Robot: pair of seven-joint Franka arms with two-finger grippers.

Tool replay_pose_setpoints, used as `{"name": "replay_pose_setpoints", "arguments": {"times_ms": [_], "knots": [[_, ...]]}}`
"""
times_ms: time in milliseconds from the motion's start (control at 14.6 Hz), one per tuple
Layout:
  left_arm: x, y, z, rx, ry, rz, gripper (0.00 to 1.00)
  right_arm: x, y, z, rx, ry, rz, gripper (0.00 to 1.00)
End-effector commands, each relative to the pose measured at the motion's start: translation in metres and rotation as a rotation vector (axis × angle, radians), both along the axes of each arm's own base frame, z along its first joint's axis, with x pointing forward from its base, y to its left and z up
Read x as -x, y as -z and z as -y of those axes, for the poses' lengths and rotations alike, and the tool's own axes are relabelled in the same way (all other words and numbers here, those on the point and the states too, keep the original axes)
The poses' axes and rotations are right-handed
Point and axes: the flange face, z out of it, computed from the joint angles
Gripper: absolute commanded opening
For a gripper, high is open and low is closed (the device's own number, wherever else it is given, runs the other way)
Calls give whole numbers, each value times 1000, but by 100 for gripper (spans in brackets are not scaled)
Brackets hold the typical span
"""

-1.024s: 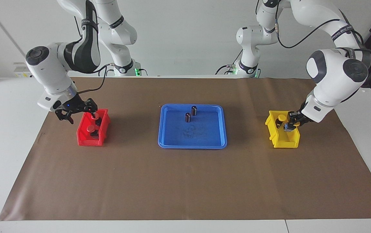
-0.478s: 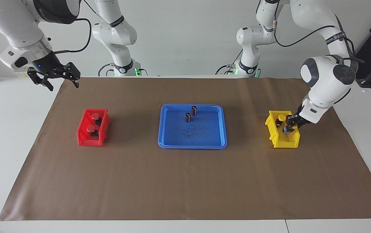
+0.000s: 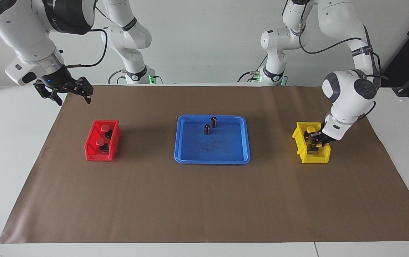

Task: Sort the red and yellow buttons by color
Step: 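Carry the yellow button into the yellow bin with the left gripper and release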

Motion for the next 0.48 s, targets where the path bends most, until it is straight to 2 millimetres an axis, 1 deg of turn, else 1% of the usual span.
{"name": "replay_pose_setpoints", "arguments": {"times_ms": [0,68,137,205,273,410], "knots": [[0,-1,1,-18,4,20,47,-2,-11,2,13,14,-22,100],[-1,-2,4,-19,10,17,62,-1,-11,-2,13,8,-36,100],[-5,-10,6,-19,12,25,70,1,-12,-2,12,8,-38,100],[-8,-20,7,-21,16,19,84,4,-17,-3,13,8,-30,100],[-13,-35,7,-23,19,16,100,5,-19,-7,13,1,-27,100],[-22,-75,10,-29,57,-19,100,10,-24,-6,10,-2,-31,100]]}}
